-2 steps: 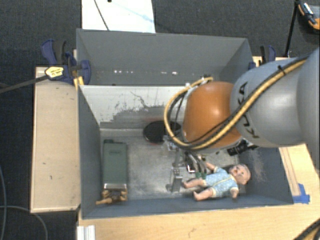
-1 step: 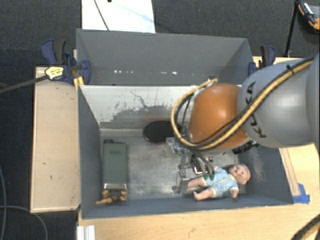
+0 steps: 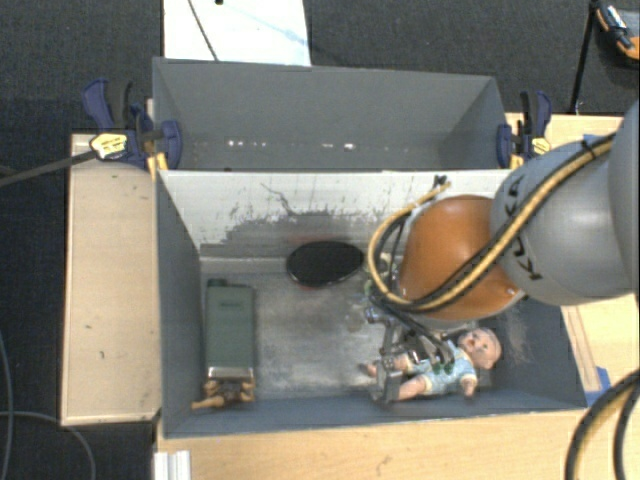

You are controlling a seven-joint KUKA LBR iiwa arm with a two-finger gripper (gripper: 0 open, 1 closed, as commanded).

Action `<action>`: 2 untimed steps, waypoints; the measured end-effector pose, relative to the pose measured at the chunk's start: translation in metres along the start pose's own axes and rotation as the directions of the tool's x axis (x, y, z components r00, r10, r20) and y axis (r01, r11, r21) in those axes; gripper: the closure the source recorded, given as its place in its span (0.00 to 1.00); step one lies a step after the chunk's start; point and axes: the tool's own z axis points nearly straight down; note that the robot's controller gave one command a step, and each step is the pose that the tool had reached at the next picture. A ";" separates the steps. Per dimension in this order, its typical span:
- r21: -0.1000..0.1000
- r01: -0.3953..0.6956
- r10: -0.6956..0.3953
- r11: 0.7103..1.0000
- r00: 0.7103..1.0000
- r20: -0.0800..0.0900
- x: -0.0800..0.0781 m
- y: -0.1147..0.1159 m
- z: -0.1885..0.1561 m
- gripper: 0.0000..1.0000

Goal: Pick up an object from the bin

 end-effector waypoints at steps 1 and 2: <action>-0.001 -0.169 0.169 0.986 0.986 -0.003 0.001 -0.013 0.007 0.00; -0.002 -0.278 0.278 0.961 0.961 -0.001 0.006 -0.045 0.001 0.00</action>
Offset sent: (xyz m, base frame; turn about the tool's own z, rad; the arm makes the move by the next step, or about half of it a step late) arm 0.0019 -0.1017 0.0056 -0.0690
